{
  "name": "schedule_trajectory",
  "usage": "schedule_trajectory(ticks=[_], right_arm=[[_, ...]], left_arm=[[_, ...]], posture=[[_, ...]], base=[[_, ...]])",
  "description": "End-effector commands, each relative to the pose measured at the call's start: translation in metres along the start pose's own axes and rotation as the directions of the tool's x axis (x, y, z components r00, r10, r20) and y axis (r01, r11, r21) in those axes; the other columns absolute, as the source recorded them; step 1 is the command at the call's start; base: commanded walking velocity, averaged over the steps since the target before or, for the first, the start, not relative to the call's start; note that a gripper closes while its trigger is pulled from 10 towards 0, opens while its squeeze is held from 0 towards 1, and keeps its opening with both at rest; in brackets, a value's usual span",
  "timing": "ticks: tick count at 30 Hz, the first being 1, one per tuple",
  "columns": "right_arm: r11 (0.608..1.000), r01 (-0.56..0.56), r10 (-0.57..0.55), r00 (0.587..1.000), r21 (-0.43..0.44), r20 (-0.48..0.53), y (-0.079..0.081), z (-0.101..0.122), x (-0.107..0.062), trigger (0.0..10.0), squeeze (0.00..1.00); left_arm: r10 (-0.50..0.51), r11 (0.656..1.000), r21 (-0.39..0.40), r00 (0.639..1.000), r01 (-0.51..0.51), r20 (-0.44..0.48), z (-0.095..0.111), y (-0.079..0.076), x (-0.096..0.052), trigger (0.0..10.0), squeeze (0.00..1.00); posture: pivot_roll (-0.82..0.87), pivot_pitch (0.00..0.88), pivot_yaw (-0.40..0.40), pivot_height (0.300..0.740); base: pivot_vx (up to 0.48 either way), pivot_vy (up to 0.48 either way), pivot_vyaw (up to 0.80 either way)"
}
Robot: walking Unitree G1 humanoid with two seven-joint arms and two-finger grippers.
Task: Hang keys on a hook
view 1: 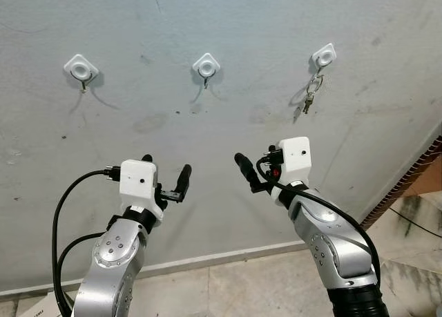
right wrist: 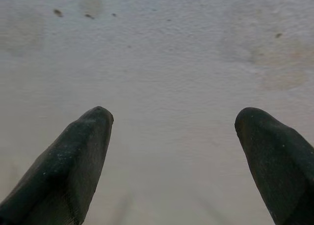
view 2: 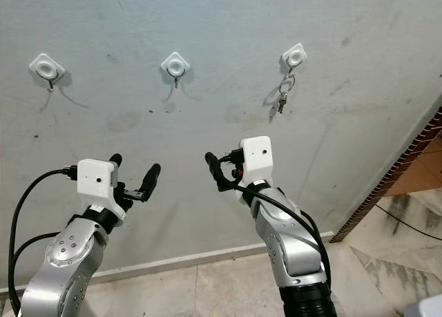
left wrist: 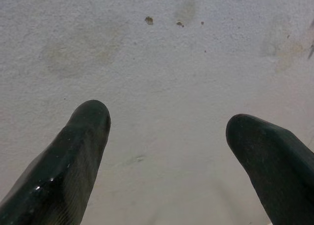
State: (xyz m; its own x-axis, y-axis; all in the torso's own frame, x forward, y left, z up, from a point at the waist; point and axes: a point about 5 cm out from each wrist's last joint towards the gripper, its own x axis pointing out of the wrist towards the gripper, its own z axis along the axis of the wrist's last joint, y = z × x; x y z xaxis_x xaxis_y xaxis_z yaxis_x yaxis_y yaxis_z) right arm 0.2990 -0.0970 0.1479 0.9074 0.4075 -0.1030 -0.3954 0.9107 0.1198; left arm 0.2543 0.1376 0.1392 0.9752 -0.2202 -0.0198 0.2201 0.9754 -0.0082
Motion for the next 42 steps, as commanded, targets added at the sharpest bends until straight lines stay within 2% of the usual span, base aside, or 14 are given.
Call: schedule_trajectory(ticks=[1, 6, 15, 22, 32, 34, 42], right_arm=[[1.0, -0.008, 0.008, 1.0, 0.007, 0.018, 0.0007, 0.0067, 0.0011, 10.0, 0.0], [1.0, -0.006, 0.006, 1.0, -0.007, 0.015, -0.0003, 0.0069, 0.0011, 10.0, 0.0], [0.997, 0.03, -0.028, 0.999, -0.077, 0.029, -0.0002, 0.0079, 0.0028, 10.0, 0.0], [0.997, 0.032, -0.029, 0.999, -0.071, 0.046, 0.0007, 0.0091, 0.004, 10.0, 0.0], [0.985, 0.06, -0.049, 0.996, -0.16, 0.069, -0.0067, 0.0108, 0.005, 10.0, 0.0], [0.994, 0.039, -0.035, 0.999, -0.105, 0.036, -0.0067, 0.0092, 0.0053, 10.0, 0.0], [0.994, 0.021, -0.017, 0.999, -0.108, 0.037, -0.0045, 0.0087, 0.006, 10.0, 0.0]], left_arm=[[-0.003, 1.0, 0.01, 1.0, 0.003, -0.002, -0.0002, 0.0005, 0.0016, 10.0, 0.0], [-0.003, 1.0, 0.007, 1.0, 0.003, -0.003, -0.0005, 0.0003, 0.0019, 10.0, 0.0], [-0.005, 1.0, 0.009, 1.0, 0.005, -0.004, -0.0008, -0.0001, 0.0024, 10.0, 0.0], [-0.002, 1.0, 0.011, 1.0, 0.002, -0.004, -0.0008, 0.0003, 0.0029, 10.0, 0.0], [-0.002, 1.0, 0.014, 1.0, 0.002, 0.001, -0.0002, 0.001, 0.0048, 10.0, 0.0], [-0.003, 1.0, 0.014, 1.0, 0.003, 0.003, 0.0003, 0.001, 0.0052, 10.0, 0.0], [-0.007, 1.0, 0.017, 1.0, 0.007, 0.006, 0.0005, 0.0009, 0.0058, 10.0, 0.0]], posture=[[0.06, 0.003, -0.01, 0.74], [0.06, 0.005, -0.011, 0.74], [0.06, 0.005, -0.009, 0.74], [0.06, 0.005, -0.012, 0.74], [0.06, 0.0, -0.011, 0.74], [0.06, 0.0, -0.011, 0.74], [0.07, 0.0, -0.009, 0.74]], base=[[0.0, 0.0, 0.0], [0.0, 0.0, 0.0], [-0.265, 0.0, 0.0], [-0.281, 0.0, 0.0], [-0.281, 0.0, 0.0], [-0.281, 0.0, 0.0], [-0.3, 0.0, 0.0]])
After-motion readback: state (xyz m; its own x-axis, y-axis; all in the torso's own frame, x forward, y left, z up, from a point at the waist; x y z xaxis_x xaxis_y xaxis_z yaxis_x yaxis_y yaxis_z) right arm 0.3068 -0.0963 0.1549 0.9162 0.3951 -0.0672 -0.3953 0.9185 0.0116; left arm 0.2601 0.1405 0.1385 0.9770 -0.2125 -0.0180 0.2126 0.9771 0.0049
